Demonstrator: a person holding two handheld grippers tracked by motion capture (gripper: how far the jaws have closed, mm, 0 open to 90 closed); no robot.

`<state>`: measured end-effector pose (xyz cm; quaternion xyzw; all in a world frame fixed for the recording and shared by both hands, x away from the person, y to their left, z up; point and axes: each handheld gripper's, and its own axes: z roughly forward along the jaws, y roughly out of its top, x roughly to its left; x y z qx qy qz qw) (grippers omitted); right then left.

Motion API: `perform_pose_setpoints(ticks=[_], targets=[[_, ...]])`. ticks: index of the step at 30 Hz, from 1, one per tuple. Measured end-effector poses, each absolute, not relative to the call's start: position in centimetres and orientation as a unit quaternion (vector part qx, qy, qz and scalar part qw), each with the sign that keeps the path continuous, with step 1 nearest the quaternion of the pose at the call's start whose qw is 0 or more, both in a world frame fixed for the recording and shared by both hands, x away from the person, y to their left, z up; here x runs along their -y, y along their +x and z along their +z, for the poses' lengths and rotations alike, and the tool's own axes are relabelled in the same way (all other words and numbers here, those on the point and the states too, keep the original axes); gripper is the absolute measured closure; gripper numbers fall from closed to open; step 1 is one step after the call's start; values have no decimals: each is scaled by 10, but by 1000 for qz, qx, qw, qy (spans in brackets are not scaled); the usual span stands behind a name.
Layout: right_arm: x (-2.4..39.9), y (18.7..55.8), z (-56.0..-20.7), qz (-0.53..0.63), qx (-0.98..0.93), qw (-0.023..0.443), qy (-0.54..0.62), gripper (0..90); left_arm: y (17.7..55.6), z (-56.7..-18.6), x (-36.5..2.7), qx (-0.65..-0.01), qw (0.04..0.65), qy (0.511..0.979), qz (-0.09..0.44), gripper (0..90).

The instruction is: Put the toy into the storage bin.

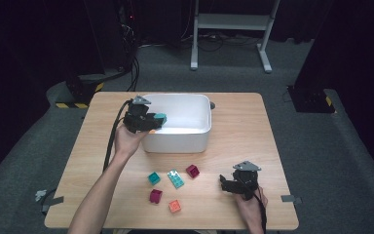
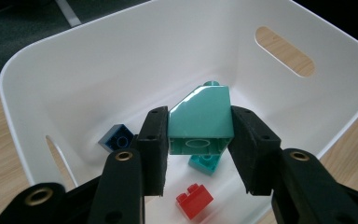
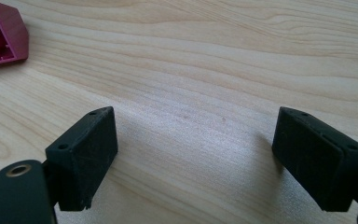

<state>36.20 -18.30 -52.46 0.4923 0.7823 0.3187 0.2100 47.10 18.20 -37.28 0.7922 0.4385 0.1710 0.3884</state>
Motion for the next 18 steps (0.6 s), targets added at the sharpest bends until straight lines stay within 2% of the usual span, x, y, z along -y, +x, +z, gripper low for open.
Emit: perform_pose_setpoints(ticks=[6,10,18], targets=[[183,362,-525,318,-782,210,493,137,475,-377,-180,-441,384,792,173,571],[183,362,-525,319,-782,210,492,137,474,-380,-180,-436,386,794,176,470],[183,362,-525,319,-782,210,492,137,460,-371,-187,-432,398,787,188,383]])
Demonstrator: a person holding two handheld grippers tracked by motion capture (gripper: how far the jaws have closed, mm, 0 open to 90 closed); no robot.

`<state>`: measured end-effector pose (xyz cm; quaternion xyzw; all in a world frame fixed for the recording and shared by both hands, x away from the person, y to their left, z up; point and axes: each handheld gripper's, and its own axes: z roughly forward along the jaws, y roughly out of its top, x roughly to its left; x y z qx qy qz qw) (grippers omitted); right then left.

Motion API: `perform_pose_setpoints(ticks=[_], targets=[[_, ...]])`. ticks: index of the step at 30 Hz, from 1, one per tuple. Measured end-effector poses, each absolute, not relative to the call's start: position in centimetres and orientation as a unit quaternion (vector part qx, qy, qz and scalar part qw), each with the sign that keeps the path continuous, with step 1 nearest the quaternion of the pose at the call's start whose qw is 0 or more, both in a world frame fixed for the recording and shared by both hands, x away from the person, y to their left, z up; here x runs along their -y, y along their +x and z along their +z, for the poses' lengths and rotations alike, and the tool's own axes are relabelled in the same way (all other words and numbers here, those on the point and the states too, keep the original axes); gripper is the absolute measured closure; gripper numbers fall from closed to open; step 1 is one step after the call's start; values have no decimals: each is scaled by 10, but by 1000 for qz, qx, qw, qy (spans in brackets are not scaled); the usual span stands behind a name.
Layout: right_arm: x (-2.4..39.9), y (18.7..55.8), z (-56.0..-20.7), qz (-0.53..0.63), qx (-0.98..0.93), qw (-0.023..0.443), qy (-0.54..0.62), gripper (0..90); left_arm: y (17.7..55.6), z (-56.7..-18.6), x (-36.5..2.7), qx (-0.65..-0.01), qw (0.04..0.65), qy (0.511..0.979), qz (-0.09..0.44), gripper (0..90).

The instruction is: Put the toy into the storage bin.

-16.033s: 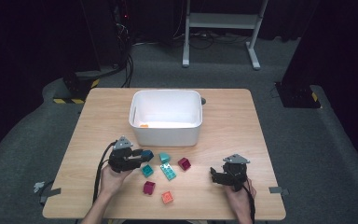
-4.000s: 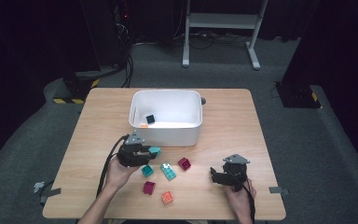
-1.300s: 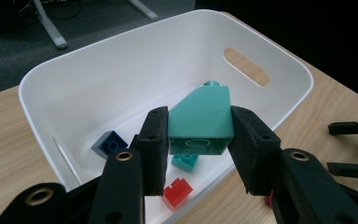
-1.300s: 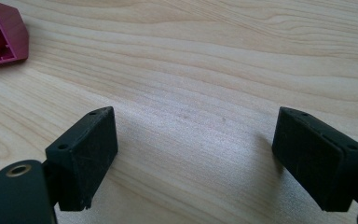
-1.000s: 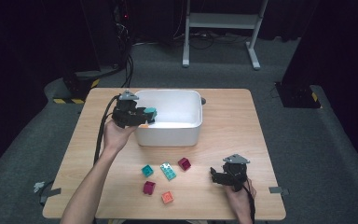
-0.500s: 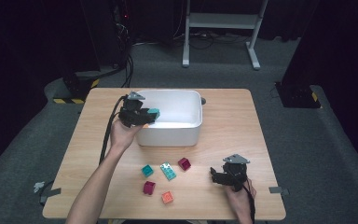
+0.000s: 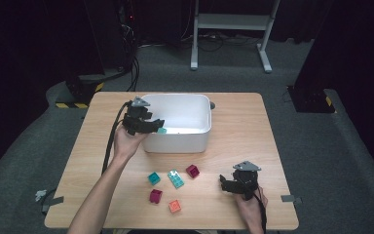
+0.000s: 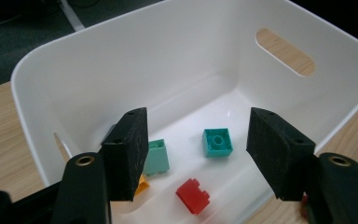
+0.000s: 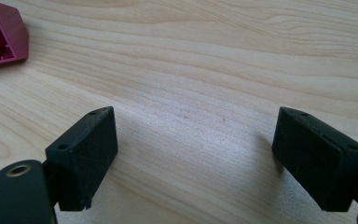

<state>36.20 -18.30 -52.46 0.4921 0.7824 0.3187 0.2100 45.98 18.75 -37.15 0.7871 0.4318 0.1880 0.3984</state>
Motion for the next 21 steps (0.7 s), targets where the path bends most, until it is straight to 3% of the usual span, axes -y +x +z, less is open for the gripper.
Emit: perform_pose_setpoints(ticks=[21], targets=[[183,362,-525,319,-782,210,492,137,392,-376,-227,-433,439,764,189,338]])
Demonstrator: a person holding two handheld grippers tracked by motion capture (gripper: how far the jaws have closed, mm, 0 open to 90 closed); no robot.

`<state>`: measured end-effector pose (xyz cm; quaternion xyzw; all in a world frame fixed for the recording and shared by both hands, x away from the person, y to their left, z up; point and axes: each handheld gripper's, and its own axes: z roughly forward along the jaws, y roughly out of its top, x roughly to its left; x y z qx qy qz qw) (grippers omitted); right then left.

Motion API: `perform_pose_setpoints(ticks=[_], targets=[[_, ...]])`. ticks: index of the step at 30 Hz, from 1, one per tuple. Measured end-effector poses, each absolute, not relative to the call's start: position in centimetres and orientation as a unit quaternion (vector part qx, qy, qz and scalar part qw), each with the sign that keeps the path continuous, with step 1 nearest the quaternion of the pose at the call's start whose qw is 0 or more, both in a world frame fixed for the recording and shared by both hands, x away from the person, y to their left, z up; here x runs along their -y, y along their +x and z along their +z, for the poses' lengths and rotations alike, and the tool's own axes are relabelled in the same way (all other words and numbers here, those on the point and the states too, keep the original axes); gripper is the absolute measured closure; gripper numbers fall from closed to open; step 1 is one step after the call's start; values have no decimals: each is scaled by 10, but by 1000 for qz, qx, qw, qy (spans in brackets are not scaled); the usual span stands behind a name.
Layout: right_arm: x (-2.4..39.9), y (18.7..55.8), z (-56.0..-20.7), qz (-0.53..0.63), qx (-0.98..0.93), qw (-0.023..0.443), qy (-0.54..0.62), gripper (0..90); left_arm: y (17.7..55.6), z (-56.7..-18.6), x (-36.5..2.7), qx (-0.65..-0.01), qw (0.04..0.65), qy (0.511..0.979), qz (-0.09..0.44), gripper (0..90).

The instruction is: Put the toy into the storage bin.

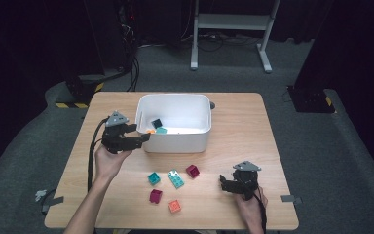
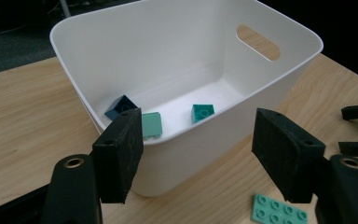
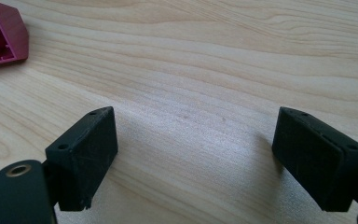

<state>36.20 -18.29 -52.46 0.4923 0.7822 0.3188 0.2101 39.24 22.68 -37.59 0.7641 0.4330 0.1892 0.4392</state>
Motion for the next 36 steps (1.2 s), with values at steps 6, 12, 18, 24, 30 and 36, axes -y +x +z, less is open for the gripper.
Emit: perform_pose_setpoints(ticks=[6,12,18,24,30,36], targets=[[183,362,-525,319,-782,210,493,137,374,-393,-233,-438,443,762,179,335],[183,362,-525,319,-782,210,492,137,361,-408,-234,-442,446,760,170,333],[183,362,-525,319,-782,210,492,137,351,-422,-234,-446,435,763,173,330],[183,362,-525,319,-782,210,492,137,343,-433,-232,-446,435,765,163,330],[183,362,-525,319,-782,210,492,137,339,-448,-226,-443,427,775,148,332],[183,362,-525,319,-782,210,492,137,339,-462,-218,-440,413,785,142,336]])
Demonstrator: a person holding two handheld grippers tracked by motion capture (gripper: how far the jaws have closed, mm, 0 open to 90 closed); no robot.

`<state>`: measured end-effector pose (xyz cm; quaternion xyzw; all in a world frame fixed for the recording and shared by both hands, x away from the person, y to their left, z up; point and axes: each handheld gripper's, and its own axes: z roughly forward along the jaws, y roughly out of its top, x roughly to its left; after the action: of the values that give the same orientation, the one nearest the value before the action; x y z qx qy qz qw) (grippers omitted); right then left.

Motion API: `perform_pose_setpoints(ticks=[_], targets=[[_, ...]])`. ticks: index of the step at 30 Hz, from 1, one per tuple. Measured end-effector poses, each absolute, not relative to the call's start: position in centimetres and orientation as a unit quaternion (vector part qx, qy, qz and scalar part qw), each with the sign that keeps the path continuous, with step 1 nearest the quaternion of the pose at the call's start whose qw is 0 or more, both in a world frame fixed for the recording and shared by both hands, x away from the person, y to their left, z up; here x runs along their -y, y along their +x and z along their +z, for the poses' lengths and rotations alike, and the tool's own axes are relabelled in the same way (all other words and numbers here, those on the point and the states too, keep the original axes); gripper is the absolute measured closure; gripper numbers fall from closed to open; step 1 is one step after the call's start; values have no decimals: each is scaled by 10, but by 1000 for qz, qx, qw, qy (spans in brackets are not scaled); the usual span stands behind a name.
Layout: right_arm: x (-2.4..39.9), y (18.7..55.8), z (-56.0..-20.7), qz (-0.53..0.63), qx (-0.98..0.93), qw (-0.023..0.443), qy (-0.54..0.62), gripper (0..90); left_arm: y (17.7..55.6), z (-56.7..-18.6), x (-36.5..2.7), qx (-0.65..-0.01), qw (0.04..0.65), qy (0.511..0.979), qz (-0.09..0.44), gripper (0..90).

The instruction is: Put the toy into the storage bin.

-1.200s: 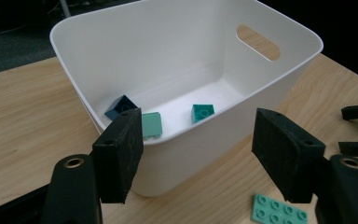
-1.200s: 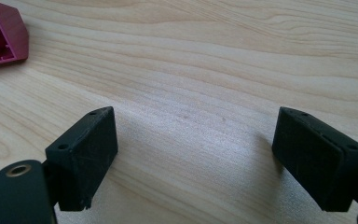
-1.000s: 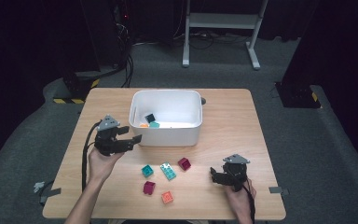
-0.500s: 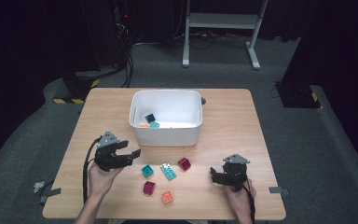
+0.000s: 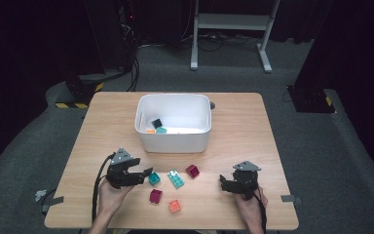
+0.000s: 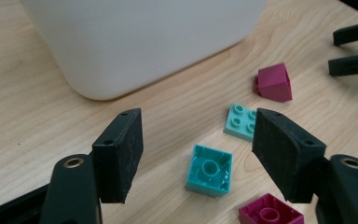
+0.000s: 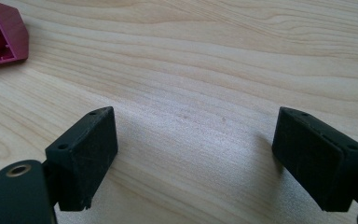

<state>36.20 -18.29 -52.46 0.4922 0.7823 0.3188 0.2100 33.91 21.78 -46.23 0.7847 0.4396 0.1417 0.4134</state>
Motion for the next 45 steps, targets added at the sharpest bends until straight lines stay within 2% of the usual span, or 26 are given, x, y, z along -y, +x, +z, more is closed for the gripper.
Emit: perform_pose_setpoints(ticks=[16,35,45], targets=[[183,362,-525,319,-782,210,492,137,341,-496,-200,-430,389,806,122,378],[183,362,-525,319,-782,210,493,137,346,-512,-193,-427,369,817,118,547],[183,362,-525,319,-782,210,493,137,347,-512,-195,-429,374,813,121,575]])
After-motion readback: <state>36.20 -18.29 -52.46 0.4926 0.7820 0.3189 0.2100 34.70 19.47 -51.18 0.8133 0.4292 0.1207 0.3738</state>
